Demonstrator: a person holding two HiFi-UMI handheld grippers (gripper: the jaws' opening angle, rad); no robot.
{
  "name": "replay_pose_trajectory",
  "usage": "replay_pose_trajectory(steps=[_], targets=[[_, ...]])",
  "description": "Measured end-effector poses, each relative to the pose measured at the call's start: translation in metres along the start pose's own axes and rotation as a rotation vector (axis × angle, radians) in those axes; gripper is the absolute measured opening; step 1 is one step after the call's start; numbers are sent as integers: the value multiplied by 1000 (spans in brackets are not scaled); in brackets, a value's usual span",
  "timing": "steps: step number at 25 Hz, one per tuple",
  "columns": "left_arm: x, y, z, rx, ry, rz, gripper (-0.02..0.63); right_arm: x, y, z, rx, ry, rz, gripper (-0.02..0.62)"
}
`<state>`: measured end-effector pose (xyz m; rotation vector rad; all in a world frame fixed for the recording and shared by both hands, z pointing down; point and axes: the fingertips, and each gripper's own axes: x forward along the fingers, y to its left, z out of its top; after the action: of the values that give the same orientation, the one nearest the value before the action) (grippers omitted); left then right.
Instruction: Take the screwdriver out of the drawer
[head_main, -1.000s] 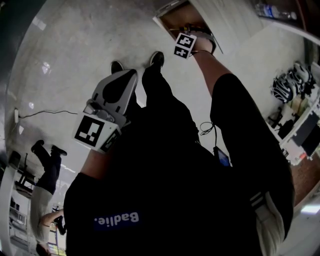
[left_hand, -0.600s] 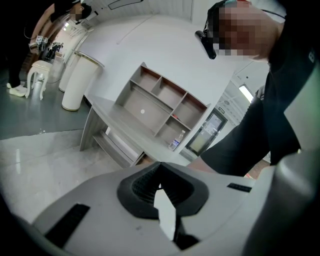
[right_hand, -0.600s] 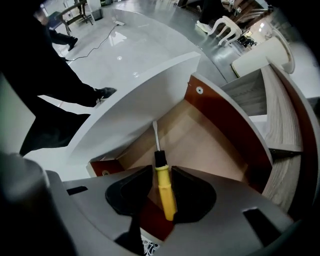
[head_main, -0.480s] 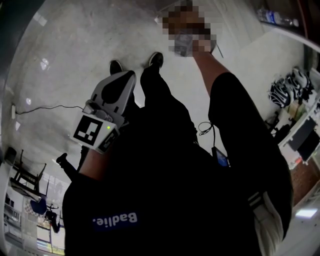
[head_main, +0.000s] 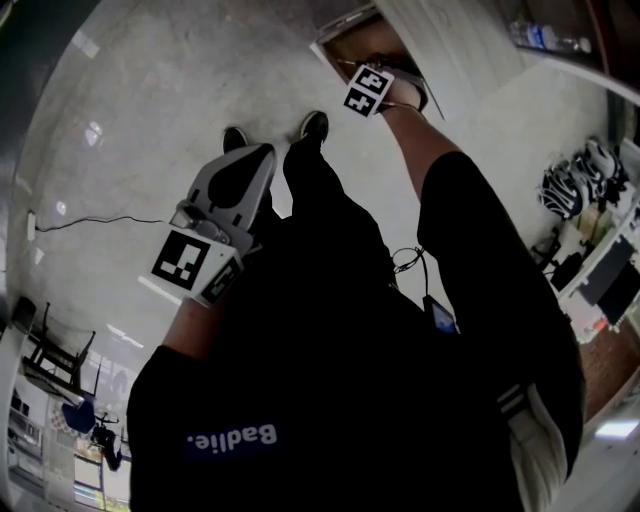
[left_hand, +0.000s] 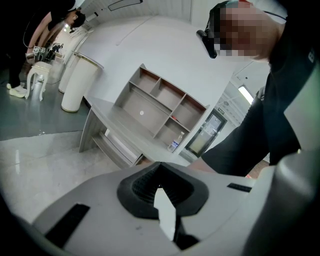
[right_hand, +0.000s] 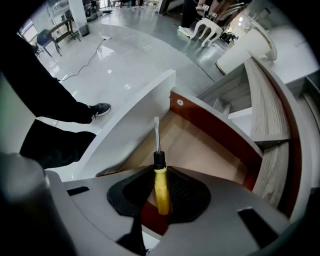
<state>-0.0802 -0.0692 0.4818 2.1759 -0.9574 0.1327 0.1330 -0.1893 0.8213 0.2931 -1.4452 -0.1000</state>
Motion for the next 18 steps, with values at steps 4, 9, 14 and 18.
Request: replay_pose_trajectory(steps=[4, 9, 14, 18], targets=[[-2, -7, 5, 11, -16, -16, 2, -16, -3, 4, 57, -34, -5, 98], [-6, -15, 21, 33, -46, -28, 2, -42, -7, 8, 112, -77, -21, 98], [-17, -24, 32, 63, -61, -51, 2, -76, -11, 14, 205, -137, -45, 98], [-22, -34, 42, 90, -67, -73, 2, -110, -19, 18, 282, -199, -73, 98]])
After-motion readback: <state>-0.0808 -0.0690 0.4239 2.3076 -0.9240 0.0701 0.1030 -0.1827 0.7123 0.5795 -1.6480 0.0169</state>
